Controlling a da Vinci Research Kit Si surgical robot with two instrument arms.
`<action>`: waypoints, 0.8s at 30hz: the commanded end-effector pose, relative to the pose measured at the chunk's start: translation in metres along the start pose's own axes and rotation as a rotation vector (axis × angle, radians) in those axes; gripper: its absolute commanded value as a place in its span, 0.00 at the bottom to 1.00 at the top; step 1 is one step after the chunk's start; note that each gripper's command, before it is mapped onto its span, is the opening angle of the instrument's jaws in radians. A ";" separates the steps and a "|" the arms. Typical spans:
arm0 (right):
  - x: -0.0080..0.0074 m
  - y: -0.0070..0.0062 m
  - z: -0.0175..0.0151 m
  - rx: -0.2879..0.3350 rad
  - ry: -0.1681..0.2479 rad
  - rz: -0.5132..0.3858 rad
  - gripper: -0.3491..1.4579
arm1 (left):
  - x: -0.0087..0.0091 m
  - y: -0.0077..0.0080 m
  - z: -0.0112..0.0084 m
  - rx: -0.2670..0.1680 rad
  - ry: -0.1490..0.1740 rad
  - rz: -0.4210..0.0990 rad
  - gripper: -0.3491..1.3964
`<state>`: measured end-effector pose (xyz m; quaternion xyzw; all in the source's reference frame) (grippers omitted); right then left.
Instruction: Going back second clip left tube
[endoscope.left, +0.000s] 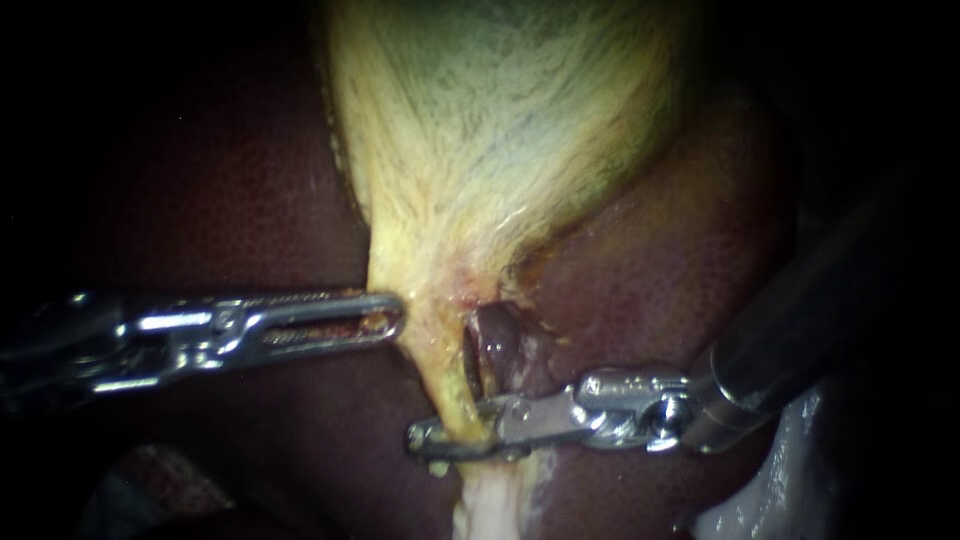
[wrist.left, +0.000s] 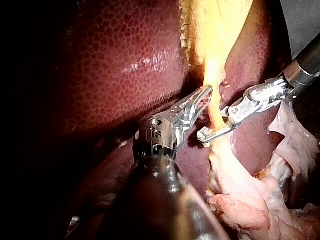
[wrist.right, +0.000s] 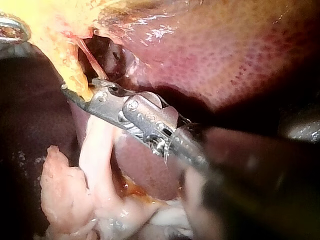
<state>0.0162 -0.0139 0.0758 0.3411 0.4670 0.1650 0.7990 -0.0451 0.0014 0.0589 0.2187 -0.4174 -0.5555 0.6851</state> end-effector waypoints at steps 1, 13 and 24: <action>0.0000 0.0000 0.0000 0.000 0.000 0.000 0.00 | 0.0000 0.0000 -0.0001 0.000 0.000 0.000 0.00; 0.0001 -0.0001 0.0001 -0.001 -0.003 0.000 0.00 | 0.0000 0.0000 0.0000 0.000 0.000 0.000 0.00; 0.0009 -0.0002 0.0014 0.017 0.081 -0.096 0.50 | 0.0000 0.0000 -0.0001 0.000 0.000 0.000 0.00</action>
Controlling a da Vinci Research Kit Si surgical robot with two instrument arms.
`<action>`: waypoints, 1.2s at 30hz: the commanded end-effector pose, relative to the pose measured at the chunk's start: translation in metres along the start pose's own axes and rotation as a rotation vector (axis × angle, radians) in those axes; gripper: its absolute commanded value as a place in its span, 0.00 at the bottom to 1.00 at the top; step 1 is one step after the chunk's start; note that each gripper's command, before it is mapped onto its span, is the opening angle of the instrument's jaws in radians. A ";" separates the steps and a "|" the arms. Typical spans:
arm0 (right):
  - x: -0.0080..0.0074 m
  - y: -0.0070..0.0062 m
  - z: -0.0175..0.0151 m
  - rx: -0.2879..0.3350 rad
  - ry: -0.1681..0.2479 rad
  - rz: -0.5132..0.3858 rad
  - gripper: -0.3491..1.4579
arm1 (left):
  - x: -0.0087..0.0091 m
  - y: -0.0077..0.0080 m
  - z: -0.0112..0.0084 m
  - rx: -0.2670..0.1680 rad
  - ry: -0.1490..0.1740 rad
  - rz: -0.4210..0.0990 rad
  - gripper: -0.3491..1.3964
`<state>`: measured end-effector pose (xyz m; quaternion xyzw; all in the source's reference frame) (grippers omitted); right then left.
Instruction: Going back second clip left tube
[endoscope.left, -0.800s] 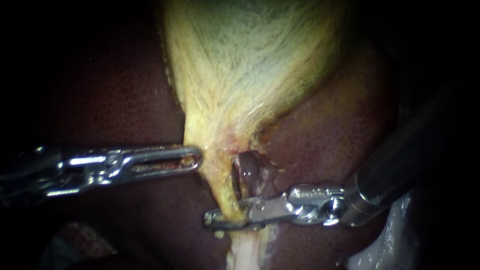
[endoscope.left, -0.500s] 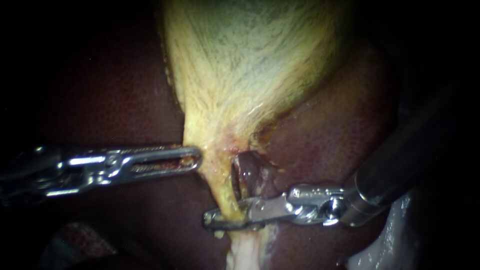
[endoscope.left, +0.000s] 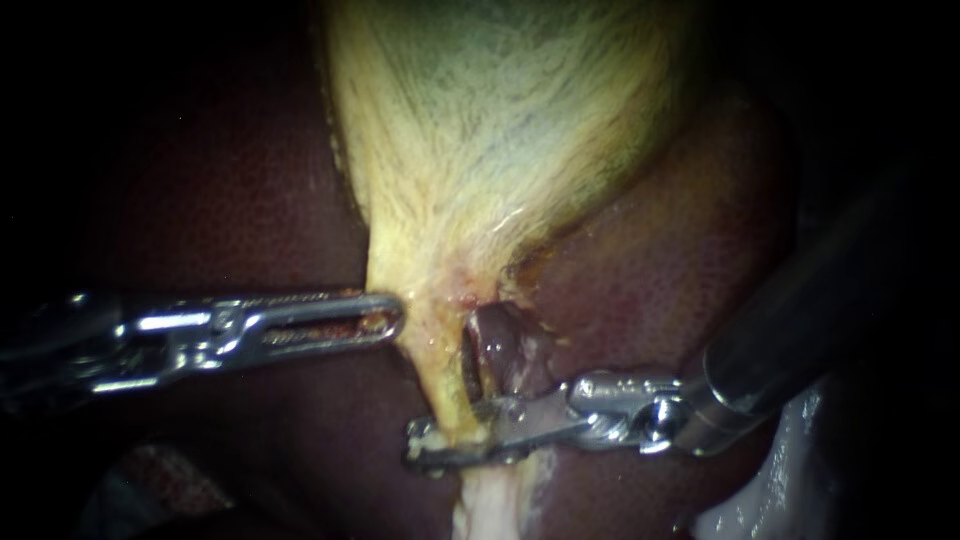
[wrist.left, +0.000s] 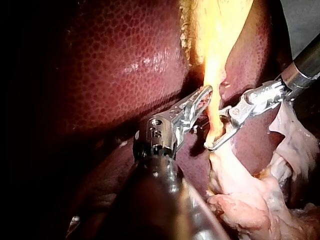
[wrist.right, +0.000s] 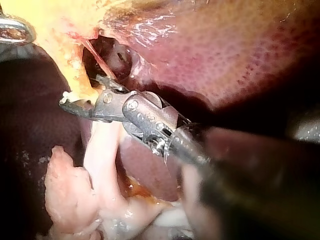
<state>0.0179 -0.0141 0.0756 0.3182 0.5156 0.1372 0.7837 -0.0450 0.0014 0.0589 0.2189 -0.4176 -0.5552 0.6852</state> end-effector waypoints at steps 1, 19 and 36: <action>0.0001 0.0001 0.0001 0.002 0.009 -0.020 0.50 | 0.0000 0.0000 0.0000 0.000 0.000 0.000 0.00; -0.0011 -0.0024 0.0022 0.085 0.022 -0.163 0.52 | 0.0000 0.0000 -0.0001 0.000 0.000 0.000 0.00; -0.0018 -0.0006 0.0026 0.067 0.024 -0.234 0.52 | 0.0000 0.0000 0.0000 0.000 0.000 0.000 0.00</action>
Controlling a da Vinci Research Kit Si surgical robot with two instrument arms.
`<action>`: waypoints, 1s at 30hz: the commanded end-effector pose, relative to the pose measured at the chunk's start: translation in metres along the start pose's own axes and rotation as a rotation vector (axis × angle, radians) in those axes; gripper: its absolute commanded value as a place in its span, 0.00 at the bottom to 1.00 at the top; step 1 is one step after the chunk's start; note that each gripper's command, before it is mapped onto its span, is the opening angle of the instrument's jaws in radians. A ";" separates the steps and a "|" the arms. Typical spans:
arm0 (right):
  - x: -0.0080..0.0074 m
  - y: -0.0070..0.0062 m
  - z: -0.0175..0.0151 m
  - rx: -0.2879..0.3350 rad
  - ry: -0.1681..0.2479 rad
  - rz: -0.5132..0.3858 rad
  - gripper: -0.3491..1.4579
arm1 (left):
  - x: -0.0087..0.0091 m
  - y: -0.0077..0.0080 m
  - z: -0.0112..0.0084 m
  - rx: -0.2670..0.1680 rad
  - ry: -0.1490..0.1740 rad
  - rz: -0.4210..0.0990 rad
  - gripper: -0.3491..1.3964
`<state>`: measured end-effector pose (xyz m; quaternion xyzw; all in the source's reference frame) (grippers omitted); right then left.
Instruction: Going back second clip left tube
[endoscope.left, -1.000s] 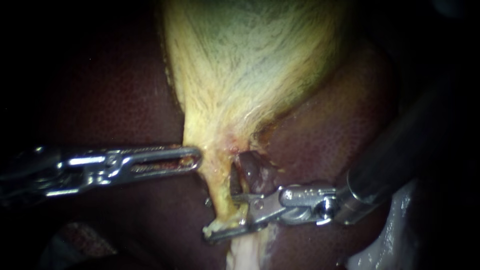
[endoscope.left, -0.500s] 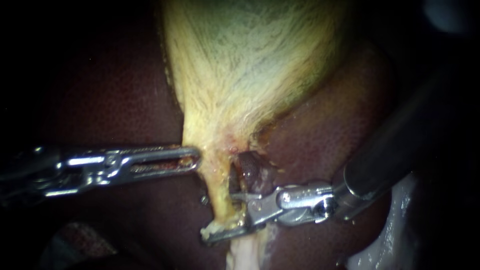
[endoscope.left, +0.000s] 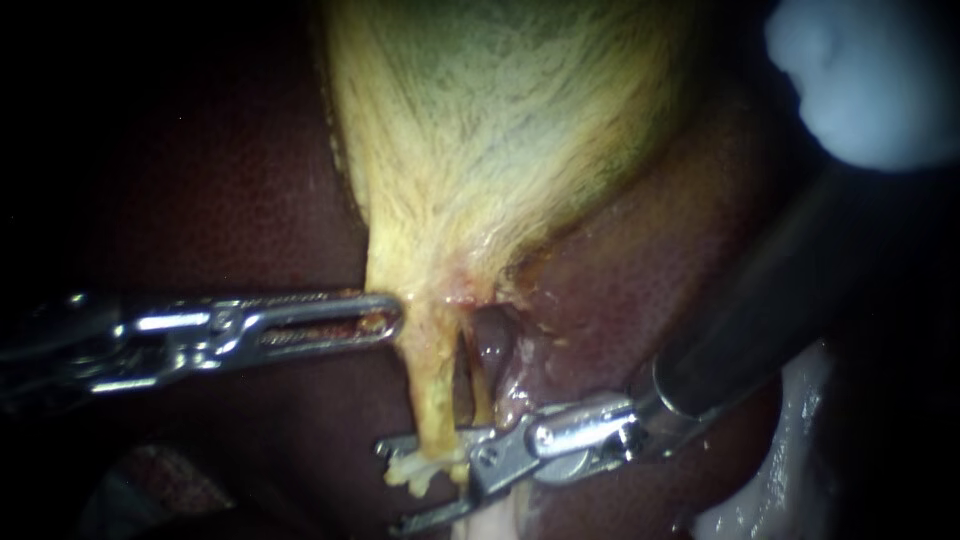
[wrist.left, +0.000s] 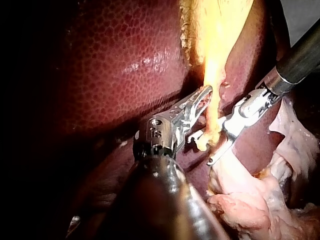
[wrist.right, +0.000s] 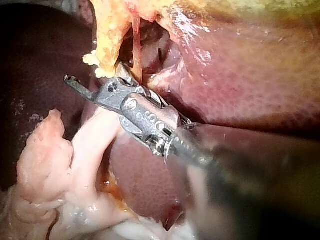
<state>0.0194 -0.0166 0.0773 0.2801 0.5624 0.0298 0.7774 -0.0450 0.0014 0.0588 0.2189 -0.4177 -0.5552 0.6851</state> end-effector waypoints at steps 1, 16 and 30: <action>0.0000 0.0004 -0.0005 -0.014 0.003 0.005 0.52 | 0.0000 0.0000 0.0000 0.000 0.000 0.000 0.00; 0.0003 0.0007 -0.0069 -0.074 0.012 -0.013 0.52 | 0.0001 0.0001 -0.0003 0.001 0.001 0.000 0.00; 0.0039 -0.0004 -0.0172 -0.151 0.005 -0.135 0.52 | 0.0001 0.0002 -0.0003 0.001 0.001 0.001 0.00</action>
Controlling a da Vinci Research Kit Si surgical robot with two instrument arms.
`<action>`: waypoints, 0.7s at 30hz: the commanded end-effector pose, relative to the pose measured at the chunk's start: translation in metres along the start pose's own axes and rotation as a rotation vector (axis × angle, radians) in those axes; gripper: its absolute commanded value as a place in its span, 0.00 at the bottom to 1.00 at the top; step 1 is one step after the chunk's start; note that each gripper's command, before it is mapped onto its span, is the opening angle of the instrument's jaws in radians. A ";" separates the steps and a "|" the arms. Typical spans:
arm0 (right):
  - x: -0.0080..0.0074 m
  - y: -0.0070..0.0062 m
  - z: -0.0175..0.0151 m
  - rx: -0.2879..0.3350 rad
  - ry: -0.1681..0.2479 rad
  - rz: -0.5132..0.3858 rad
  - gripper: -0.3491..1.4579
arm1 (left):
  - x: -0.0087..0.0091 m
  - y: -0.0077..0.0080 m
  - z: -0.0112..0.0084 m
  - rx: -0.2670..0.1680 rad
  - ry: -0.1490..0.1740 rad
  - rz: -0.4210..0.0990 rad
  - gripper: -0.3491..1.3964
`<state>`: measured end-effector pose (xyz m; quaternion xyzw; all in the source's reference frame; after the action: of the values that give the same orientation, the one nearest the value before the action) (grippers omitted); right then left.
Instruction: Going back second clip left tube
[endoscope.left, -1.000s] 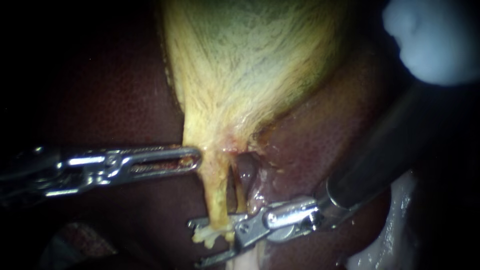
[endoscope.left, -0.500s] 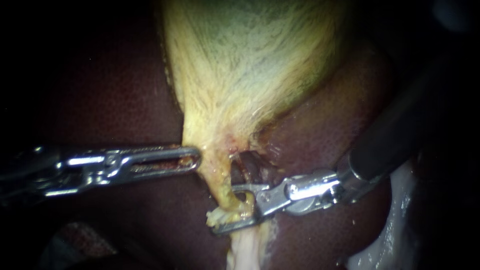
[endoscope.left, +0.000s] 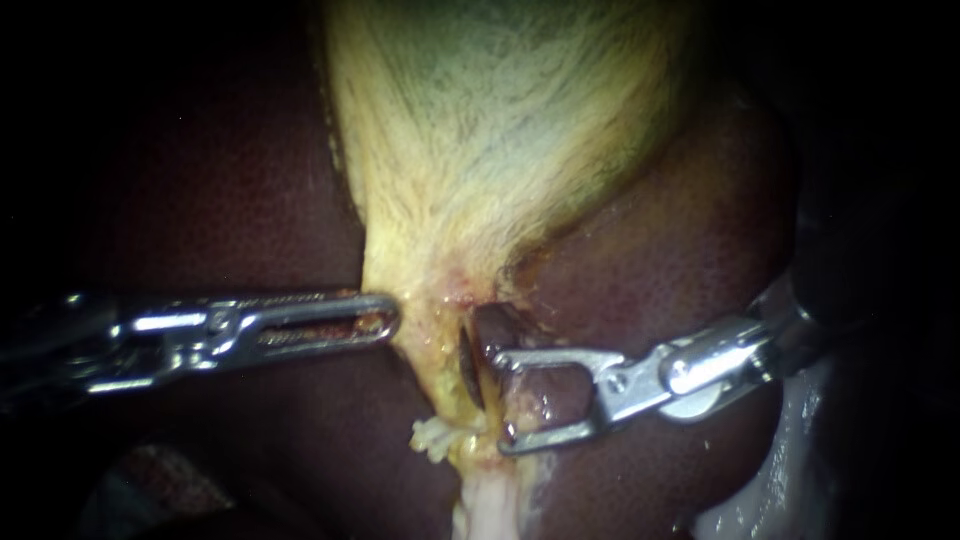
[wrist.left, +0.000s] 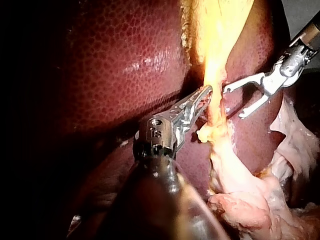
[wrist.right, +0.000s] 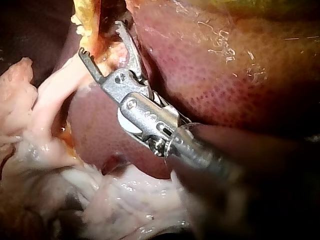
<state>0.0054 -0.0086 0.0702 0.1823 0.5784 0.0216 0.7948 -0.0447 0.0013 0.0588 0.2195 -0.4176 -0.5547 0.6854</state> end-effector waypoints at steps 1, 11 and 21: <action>0.0003 0.0002 -0.0006 -0.001 -0.002 -0.010 0.52 | 0.0000 0.0000 0.0000 0.000 0.000 0.000 0.00; 0.0029 0.0008 -0.0044 0.003 0.001 -0.069 0.52 | 0.0002 0.0004 0.0006 -0.001 -0.001 0.002 0.00; 0.0031 0.0005 -0.0048 0.006 0.002 -0.069 0.52 | 0.0023 0.0011 0.0040 0.000 -0.001 0.008 0.00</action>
<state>0.0020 -0.0061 0.0662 0.1650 0.5850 -0.0076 0.7940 -0.0476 0.0000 0.0629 0.2176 -0.4190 -0.5519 0.6873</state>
